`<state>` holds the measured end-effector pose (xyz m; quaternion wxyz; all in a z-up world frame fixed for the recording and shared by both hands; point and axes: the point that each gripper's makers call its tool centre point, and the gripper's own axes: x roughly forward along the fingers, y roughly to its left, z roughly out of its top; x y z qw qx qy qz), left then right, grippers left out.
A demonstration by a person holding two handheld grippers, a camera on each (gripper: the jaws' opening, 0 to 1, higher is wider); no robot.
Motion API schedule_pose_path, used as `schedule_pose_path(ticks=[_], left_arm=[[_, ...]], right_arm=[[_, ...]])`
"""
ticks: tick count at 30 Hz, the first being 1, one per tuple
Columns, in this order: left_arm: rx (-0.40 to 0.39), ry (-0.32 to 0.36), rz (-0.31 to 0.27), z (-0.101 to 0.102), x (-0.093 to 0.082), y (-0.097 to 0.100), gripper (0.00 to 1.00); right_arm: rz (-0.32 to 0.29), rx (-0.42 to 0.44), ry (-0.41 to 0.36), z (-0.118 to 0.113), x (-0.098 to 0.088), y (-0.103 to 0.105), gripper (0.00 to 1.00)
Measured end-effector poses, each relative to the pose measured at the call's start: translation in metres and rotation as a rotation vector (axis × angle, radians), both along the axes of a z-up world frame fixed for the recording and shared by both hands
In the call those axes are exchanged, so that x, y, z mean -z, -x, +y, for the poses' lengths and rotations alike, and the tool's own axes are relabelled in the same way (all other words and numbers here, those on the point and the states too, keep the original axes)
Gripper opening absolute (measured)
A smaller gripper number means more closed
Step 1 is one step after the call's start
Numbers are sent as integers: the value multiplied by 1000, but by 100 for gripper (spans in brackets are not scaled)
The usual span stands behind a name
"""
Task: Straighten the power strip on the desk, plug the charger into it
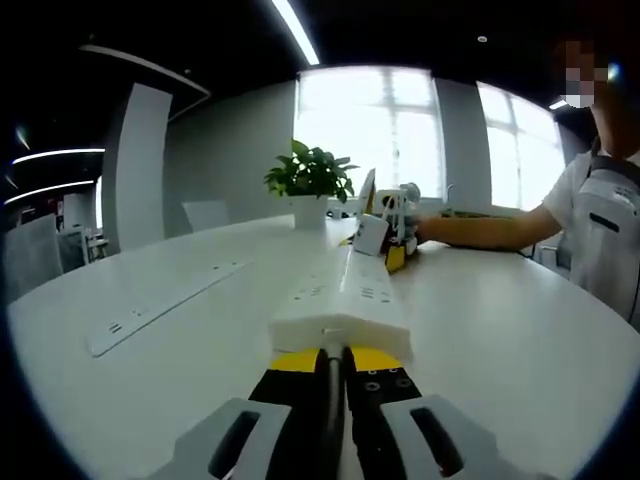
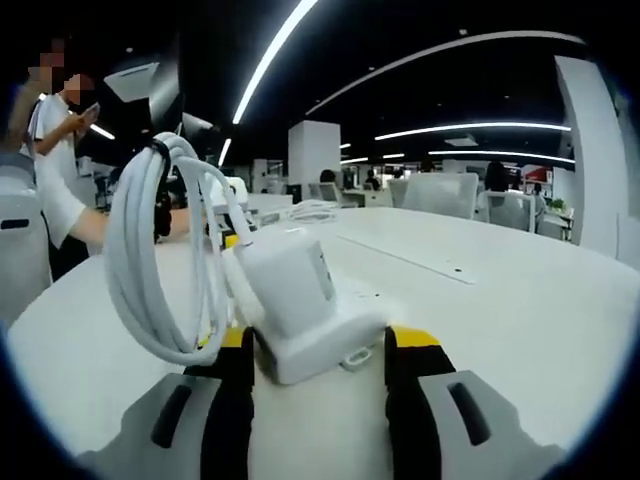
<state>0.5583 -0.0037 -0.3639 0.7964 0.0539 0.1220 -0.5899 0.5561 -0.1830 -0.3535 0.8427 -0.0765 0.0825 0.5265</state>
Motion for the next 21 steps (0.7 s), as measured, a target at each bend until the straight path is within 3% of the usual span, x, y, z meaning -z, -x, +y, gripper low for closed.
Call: schedule_pose_path(ticks=[17, 21], left_arm=[[5, 1, 1, -1, 1, 0, 11], [7, 1, 1, -1, 1, 1, 11]], right_arm=[[-4, -16, -12, 12, -2, 26, 49], [3, -15, -16, 5, -1, 12, 49]])
